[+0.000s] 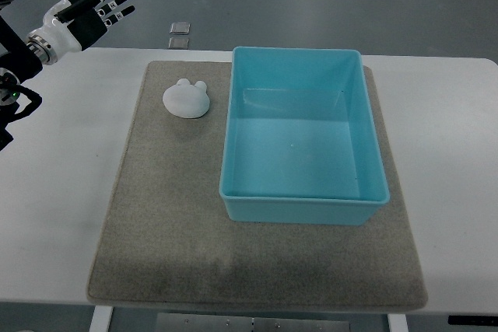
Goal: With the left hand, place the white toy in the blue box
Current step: 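Move the left hand toward the white toy, opening the fingers, then close the left hand's fingers around the white toy and lift it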
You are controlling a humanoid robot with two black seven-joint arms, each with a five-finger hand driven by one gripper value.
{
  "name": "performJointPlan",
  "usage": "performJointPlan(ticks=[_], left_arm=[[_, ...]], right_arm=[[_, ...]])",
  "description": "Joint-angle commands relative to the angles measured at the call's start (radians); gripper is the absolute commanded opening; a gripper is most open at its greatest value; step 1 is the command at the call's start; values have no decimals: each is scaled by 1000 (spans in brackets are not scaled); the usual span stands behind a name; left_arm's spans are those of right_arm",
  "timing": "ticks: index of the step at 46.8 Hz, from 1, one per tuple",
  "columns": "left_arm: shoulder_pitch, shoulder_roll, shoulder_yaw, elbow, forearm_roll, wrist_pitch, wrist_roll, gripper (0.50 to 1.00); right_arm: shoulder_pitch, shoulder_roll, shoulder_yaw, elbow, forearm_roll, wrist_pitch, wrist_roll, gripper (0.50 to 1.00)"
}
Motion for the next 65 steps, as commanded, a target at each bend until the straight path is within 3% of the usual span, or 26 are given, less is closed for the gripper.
performJointPlan(ticks=[1,20,26,30,37,42,47,53,58,65], left_arm=[[0,-1,2,0,7,0,1,999],[9,7,19,8,19,0,1,999],[-5,9,68,12,128,0,-17,996],[-18,12,73,3,322,0,-86,996],[-49,19,74,-12,749,0,-280,996],[-52,62,75,-84,965,5,-398,996],[-54,130,76,-221,1133,123,-430,996],[-52,211,133,-397,1340,318,-433,996],[-51,236,205,-477,1464,450,-433,996],[-49,233,274,-500,1503,498,-433,996]], right_arm=[[-1,0,0,0,0,0,0,936],[-1,0,0,0,0,0,0,936],[-1,0,0,0,0,0,0,936],[-1,0,0,0,0,0,0,938],[-1,0,0,0,0,0,0,936],[-1,0,0,0,0,0,0,936],[-1,0,0,0,0,0,0,936],[-1,0,0,0,0,0,0,936],[-1,0,0,0,0,0,0,936],[-1,0,0,0,0,0,0,936]])
